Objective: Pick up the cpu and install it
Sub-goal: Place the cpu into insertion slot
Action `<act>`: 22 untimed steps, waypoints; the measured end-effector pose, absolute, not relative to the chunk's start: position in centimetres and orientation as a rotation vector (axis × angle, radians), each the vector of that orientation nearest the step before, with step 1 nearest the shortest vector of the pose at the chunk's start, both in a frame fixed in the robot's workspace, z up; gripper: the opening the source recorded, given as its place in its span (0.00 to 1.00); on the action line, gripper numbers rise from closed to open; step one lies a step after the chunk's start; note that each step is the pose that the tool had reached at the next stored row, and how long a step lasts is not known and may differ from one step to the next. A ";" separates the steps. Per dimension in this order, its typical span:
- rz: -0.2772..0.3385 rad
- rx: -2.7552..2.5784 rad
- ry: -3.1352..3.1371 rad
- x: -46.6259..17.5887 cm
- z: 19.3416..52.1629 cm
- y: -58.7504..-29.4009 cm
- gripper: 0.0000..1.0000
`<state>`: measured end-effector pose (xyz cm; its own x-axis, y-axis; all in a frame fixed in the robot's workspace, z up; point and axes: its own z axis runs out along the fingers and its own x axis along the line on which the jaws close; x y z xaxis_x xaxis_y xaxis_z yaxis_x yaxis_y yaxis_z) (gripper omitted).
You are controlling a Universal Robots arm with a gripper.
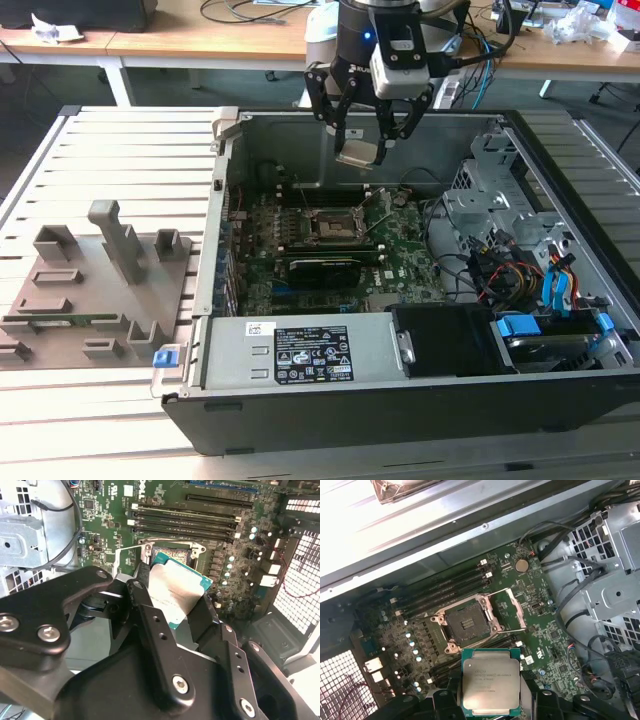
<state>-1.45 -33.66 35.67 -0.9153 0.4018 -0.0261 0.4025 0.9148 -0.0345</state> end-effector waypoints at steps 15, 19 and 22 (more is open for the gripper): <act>-0.066 0.767 3.028 -1.4 35.7 -33.7 0.55; -0.070 0.835 3.010 -1.4 35.7 -33.7 0.55; -0.074 0.879 2.998 -1.4 35.6 -33.7 0.55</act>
